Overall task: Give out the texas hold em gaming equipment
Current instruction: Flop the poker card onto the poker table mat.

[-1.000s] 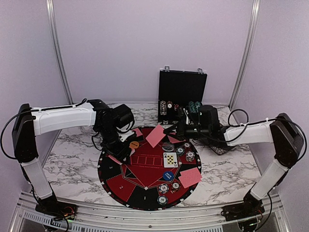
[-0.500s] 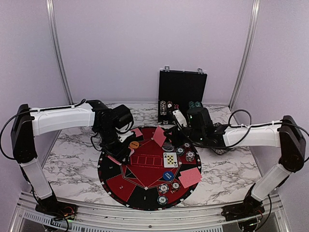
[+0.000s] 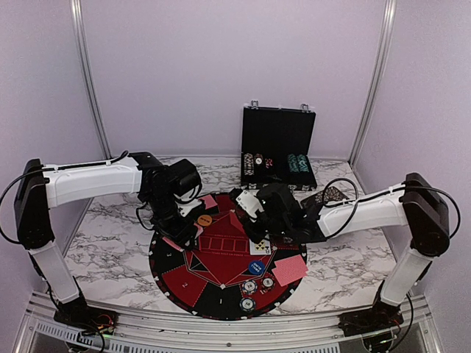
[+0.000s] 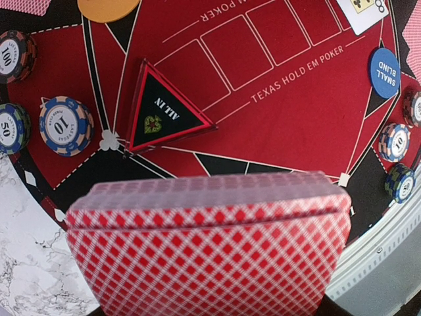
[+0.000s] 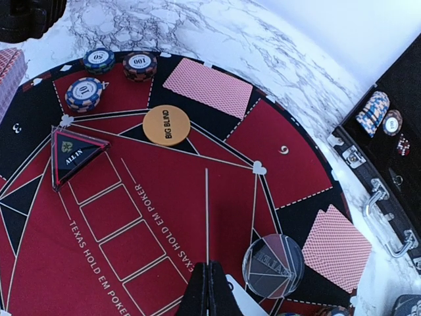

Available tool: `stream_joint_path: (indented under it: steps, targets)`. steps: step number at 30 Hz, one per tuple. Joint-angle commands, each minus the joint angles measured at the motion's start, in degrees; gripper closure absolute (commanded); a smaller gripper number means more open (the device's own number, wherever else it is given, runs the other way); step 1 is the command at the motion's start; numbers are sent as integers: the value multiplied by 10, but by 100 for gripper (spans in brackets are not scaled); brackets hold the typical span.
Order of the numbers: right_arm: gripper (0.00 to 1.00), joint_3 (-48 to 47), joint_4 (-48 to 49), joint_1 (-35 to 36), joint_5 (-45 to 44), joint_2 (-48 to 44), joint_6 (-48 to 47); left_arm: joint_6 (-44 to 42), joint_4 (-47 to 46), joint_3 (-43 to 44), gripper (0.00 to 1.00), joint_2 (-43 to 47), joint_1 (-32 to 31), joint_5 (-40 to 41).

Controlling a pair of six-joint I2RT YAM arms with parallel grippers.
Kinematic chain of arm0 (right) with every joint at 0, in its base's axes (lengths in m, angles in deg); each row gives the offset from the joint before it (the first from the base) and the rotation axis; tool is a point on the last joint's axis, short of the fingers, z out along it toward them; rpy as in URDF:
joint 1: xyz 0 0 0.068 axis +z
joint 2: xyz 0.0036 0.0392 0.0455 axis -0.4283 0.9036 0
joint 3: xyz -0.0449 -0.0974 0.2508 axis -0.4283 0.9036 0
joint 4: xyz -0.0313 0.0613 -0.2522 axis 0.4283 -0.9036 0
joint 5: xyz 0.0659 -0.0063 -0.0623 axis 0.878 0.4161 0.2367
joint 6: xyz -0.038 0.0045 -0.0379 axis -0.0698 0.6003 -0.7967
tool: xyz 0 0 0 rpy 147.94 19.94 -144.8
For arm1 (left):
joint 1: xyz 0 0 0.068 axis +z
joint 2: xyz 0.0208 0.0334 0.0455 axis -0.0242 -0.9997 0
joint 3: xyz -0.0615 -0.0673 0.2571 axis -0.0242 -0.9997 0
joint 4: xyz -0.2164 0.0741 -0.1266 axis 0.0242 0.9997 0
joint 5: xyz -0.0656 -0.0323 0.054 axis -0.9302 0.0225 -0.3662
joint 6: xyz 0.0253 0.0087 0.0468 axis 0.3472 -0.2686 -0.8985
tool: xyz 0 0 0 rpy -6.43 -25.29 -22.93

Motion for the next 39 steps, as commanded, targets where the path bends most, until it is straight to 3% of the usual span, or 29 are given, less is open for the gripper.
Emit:
stream_joint_path:
  steps: [1,4,19,25,30,34,39]
  targets:
    - [100,-25,1,19,-44,9,-37,3,1,-5,51,21,3,4]
    - [100,-24,-5,30,-52,15,-43,2,1,-4,51,19,3,3]
    - [64,19,-35,79,-14,-27,14,1,1,-2,51,16,4,2]
    - [52,30,-31,65,56,-53,86,-1,-1,-3,51,16,4,1]
    - [54,-9,-25,18,184,-15,188,-1,-2,0,51,15,4,-1]
    - [64,-39,-10,-2,279,27,261,-1,-1,-1,51,19,3,1]
    - [67,-86,-18,-4,332,79,303,0,-1,-1,51,19,3,1]
